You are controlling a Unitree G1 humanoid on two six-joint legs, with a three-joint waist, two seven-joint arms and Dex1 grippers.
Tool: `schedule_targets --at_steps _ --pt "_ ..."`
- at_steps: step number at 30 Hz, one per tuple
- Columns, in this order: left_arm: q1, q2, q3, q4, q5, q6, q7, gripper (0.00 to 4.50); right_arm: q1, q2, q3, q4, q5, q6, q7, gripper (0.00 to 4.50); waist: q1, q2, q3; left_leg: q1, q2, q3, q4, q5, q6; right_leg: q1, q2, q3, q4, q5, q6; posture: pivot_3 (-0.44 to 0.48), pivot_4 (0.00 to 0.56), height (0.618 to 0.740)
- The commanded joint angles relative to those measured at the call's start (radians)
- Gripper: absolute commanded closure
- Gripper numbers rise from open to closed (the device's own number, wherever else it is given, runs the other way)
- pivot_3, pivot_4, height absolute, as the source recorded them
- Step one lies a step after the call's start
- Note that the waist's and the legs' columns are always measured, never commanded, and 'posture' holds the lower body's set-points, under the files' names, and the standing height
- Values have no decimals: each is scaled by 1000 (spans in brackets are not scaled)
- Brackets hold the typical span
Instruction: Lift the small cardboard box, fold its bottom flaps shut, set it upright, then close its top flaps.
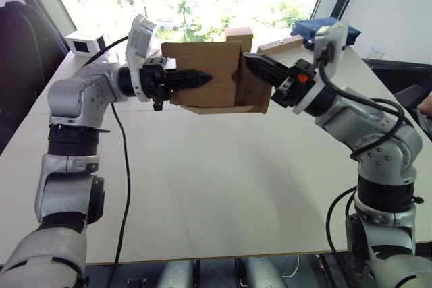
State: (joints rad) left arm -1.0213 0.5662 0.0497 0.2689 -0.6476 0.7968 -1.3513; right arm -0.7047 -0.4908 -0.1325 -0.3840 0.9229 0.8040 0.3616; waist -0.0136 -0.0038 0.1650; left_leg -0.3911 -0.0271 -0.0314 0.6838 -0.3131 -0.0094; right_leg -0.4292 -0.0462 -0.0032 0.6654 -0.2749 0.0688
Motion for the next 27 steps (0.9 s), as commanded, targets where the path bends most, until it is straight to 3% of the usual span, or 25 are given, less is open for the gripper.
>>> schedule_targets --at_steps 1,16,27 --pt "-9 10 17 -47 -46 26 -19 4500 1 4 -1 -38 -8 -8 1 4447 0 0 0 0 0 0 0 0 0 0 0 0 0 0 0 0 150 740" --pt "29 2 25 -74 -98 90 17 4500 14 98 -2 -76 31 -4 -56 4447 0 0 0 0 0 0 0 0 0 0 0 0 0 0 0 0 150 740" --pt "17 7 50 -46 -140 126 24 4500 37 76 32 -89 -74 -49 -38 4447 -1 0 0 0 0 0 0 0 0 0 0 0 0 0 0 0 150 740"
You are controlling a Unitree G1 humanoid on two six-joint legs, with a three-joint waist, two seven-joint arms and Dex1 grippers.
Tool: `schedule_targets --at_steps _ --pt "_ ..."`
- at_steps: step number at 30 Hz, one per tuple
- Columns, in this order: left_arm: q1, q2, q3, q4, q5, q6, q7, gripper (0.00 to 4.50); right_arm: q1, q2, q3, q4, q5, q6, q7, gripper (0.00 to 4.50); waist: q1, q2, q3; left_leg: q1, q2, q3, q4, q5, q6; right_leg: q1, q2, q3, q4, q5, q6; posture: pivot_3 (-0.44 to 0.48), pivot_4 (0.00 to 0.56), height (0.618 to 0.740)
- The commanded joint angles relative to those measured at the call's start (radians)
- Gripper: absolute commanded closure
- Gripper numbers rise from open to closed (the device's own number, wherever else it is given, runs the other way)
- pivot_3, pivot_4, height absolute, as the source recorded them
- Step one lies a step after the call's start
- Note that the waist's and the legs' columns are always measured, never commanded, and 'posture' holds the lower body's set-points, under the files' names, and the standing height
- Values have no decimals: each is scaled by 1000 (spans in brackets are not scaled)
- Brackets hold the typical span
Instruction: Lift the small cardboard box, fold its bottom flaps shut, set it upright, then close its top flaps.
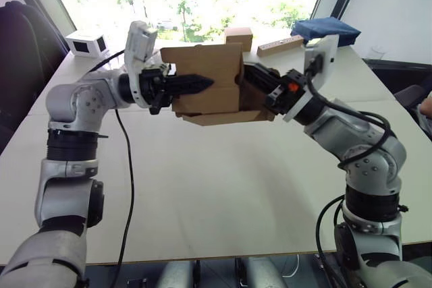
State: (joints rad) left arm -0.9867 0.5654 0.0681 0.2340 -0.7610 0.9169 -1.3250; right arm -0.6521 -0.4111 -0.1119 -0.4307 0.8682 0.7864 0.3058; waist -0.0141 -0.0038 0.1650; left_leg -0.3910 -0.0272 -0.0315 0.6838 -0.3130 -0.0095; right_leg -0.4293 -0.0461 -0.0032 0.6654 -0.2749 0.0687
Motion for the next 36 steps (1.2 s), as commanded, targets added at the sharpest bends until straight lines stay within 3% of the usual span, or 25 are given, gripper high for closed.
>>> schedule_targets --at_steps 1,6,13,17,21,28,36 --pt "-15 9 29 -10 -25 4 -3 4500 -18 1 15 -44 -26 -38 20 4447 0 0 0 0 0 0 0 0 0 0 0 0 0 0 0 0 150 740" --pt "-8 11 20 10 -2 -20 4 4500 1 -9 -38 -94 47 -9 13 4447 0 0 0 0 0 0 0 0 0 0 0 0 0 0 0 0 150 740" --pt "-6 16 7 9 3 -30 -8 4500 135 -201 -218 -157 284 117 55 4447 5 0 0 0 0 0 0 0 0 1 -1 0 -1 0 0 0 150 740" --pt "-14 15 1 12 6 -34 -16 4500 277 -308 -198 -240 344 176 103 4447 2 0 0 0 0 0 0 0 1 1 0 0 -1 0 0 0 150 740" --pt "-18 13 -8 -2 6 -36 -24 4500 344 -320 -123 -294 300 163 102 4447 -2 0 0 1 1 1 0 0 1 1 1 0 0 0 0 0 150 740" --pt "-18 11 -7 -57 -17 -11 -17 4500 338 -281 18 -250 71 61 92 4447 4 -1 0 0 1 1 0 0 1 1 1 0 -1 0 0 0 150 740" --pt "22 29 -15 -128 -38 27 -24 4500 275 -222 -6 -203 55 31 84 4447 1 -1 1 0 1 0 0 0 0 1 1 0 -1 0 0 0 150 740"
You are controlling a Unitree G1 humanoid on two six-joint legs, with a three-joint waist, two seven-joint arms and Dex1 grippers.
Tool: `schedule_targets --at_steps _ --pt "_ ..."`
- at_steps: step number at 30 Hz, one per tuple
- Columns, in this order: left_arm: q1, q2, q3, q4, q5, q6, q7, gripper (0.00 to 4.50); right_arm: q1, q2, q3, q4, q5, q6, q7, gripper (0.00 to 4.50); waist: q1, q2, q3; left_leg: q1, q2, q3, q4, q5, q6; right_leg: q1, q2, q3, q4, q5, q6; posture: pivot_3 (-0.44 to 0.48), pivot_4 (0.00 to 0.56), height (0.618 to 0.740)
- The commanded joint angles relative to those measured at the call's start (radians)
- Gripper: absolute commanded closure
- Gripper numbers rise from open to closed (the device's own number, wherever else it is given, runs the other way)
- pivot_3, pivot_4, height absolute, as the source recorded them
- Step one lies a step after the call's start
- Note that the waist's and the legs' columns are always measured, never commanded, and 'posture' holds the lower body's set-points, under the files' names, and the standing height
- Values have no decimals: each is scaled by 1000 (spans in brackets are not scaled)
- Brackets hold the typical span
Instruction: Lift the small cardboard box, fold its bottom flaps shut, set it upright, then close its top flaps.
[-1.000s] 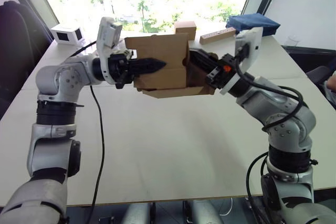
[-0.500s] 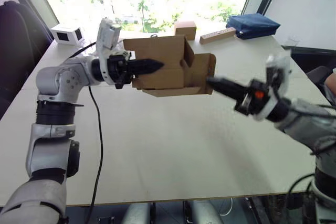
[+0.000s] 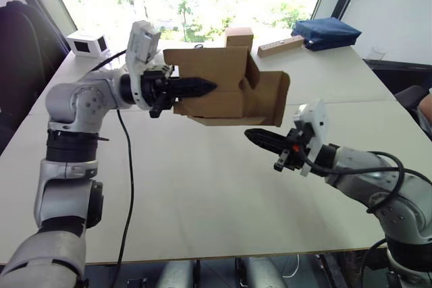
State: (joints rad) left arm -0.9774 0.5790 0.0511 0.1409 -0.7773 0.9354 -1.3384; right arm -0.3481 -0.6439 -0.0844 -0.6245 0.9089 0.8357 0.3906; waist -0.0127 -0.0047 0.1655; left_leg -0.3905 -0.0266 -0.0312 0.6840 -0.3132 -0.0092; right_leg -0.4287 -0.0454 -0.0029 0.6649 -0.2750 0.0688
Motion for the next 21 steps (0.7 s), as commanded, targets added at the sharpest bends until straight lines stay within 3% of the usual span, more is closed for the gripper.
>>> schedule_targets --at_steps 1,11,21 --pt "17 15 0 -35 -19 7 -11 4500 -33 13 -38 -8 18 -17 -2 4447 0 0 0 0 0 0 0 0 0 0 0 0 0 0 0 0 150 740" --pt "33 10 -21 -24 -1 -18 -8 4500 -52 42 -64 -22 107 3 -31 4447 1 0 0 0 0 0 0 0 0 0 0 0 0 0 0 0 150 740" --pt "31 10 -19 -35 -10 -16 -9 4500 -83 92 0 6 58 -22 -15 4447 1 0 0 0 0 0 0 0 0 0 0 0 0 0 0 0 150 740"
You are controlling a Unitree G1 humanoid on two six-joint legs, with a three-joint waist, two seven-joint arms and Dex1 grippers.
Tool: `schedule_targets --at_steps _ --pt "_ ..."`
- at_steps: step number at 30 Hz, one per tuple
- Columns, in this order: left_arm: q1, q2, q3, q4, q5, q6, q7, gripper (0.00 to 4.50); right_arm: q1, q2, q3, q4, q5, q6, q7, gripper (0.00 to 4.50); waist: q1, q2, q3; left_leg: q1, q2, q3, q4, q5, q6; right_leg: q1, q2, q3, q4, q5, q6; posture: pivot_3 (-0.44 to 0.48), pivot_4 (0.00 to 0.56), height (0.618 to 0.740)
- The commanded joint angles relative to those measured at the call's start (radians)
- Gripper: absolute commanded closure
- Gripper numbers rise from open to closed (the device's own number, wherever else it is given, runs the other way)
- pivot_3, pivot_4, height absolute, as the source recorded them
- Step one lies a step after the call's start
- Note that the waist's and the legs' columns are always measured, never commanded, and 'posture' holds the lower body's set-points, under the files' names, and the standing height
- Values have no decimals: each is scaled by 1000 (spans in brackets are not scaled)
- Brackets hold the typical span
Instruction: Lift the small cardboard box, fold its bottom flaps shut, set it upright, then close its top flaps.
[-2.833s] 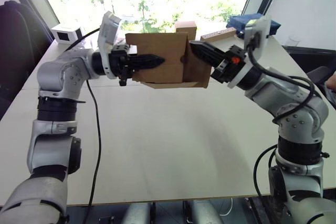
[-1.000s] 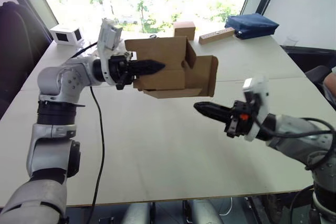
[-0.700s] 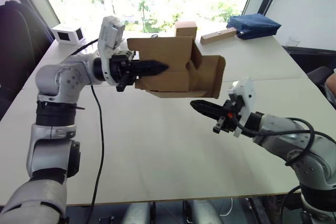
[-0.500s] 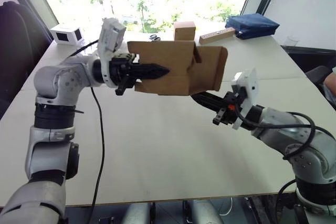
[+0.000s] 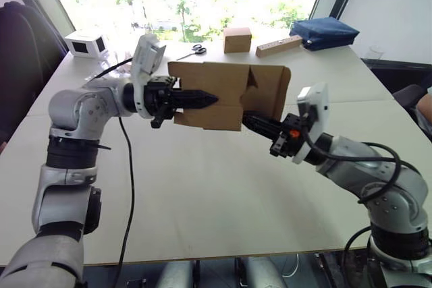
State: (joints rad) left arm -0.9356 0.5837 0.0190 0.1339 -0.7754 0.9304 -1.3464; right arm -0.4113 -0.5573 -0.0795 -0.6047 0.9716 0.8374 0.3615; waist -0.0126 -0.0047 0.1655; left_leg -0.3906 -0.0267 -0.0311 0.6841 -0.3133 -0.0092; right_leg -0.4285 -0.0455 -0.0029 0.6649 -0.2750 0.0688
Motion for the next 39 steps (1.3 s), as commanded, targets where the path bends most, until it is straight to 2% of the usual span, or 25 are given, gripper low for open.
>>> schedule_targets --at_steps 1,4,11,14,17,21,23,25,30,35,39 --pt "-10 9 13 -26 -5 -20 -2 4500 -21 1 -10 -14 -5 -24 19 4447 2 0 0 0 0 0 0 0 0 0 0 0 0 0 0 0 150 740" --pt "-18 16 22 -11 7 -44 0 4500 -23 -32 -59 -24 25 -15 37 4447 2 0 0 0 0 0 0 0 0 0 0 0 0 0 0 0 150 740" --pt "-41 22 28 16 17 -89 -6 4500 -25 -173 -259 12 233 35 61 4447 2 0 0 0 0 0 0 0 0 0 0 0 0 0 0 0 150 740" --pt "-51 23 28 20 16 -96 -8 4500 -20 -173 -357 105 286 7 31 4447 2 0 0 0 0 0 0 0 0 0 0 0 0 0 0 0 150 740" --pt "-53 23 31 11 7 -93 -10 4500 -15 -161 -391 181 267 -19 25 4447 2 0 0 0 0 0 0 0 0 0 0 0 0 0 0 0 150 740" --pt "-47 23 35 -2 -4 -86 -6 4500 -52 -107 -375 255 207 -80 -16 4447 -2 0 0 0 0 0 0 0 0 0 0 0 0 0 0 0 150 740" --pt "-40 21 38 -21 -18 -75 -1 4500 -56 -78 -330 327 95 -133 -28 4447 -2 0 0 0 0 1 0 0 0 0 0 0 0 0 0 0 150 740" --pt "-35 20 33 -37 -25 -70 2 4500 -59 -62 -285 377 7 -171 -16 4447 -1 0 0 0 0 1 0 0 0 0 0 0 0 0 0 0 150 740" --pt "-34 6 25 -55 -31 -64 4 4500 -118 1 -202 445 -48 -193 57 4447 -1 1 0 0 0 1 0 0 0 0 0 0 0 0 0 0 150 740" --pt "-52 -18 35 -2 -9 -91 43 4500 -168 92 -174 412 39 -152 111 4447 -1 1 0 0 0 1 0 0 0 0 0 0 0 0 0 0 150 740" --pt "-65 -24 52 43 -9 -103 52 4500 -114 162 -190 293 190 -106 98 4447 2 1 0 0 0 0 0 0 0 0 0 0 0 0 0 0 150 740"
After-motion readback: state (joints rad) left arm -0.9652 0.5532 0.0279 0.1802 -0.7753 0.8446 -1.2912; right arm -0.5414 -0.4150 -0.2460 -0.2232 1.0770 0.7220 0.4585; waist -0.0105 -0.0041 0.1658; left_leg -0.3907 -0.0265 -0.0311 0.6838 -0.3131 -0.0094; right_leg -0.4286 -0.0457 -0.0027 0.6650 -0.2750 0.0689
